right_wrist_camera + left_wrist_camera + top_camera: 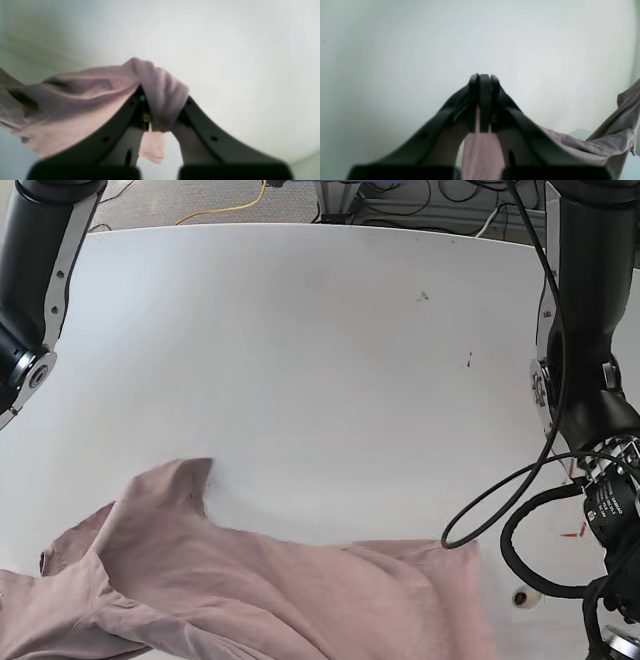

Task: Layout the t-shirt on the table in an organized manner, then fold the t-shirt properly
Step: 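Swing the lifted t-shirt and lay it across the table with both grippers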

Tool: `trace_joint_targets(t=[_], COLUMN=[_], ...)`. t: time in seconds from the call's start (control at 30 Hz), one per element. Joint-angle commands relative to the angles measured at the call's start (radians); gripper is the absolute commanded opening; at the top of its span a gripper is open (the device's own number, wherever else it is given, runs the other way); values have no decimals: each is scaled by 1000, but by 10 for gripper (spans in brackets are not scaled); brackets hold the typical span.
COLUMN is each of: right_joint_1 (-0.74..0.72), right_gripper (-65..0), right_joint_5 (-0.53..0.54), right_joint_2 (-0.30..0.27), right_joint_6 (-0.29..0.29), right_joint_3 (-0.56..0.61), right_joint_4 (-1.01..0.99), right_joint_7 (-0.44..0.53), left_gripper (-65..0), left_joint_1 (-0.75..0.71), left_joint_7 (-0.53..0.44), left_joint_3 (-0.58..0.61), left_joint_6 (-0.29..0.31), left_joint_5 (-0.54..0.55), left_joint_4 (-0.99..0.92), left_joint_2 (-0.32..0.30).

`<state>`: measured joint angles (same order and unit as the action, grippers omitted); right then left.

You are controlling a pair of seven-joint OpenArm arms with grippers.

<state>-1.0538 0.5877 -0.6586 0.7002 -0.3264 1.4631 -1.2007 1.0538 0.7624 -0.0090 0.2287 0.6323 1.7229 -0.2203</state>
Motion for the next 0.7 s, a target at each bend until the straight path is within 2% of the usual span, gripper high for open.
trace_joint_targets(t=[0.0, 0.17, 0.37, 0.47, 0.67], right_joint_1=[-95, -234, -322, -334, -277], right_gripper=[-650, -650, -650, -650, -650], right_joint_5=[12, 12, 13, 13, 21], right_joint_2=[-37, -76, -89, -94, -148], right_joint_6=[-2, -2, -2, -2, -2], right_joint_3=[36, 158, 220, 238, 230], right_joint_4=[-32, -112, -138, -135, -126], right_joint_7=[60, 92, 91, 89, 61], left_gripper=[-650, -650, -650, -650, -650], left_joint_1=[65, 138, 185, 185, 125], left_joint_7=[-33, -33, -33, -24, 47], left_joint_3=[-4, -4, -41, -46, -72], left_joint_6=[-1, -1, 1, 1, 1], left_joint_5=[8, 8, 14, 14, 16], left_joint_4=[9, -8, -56, -62, -42], left_joint_2=[-1, -6, -26, -31, -75])
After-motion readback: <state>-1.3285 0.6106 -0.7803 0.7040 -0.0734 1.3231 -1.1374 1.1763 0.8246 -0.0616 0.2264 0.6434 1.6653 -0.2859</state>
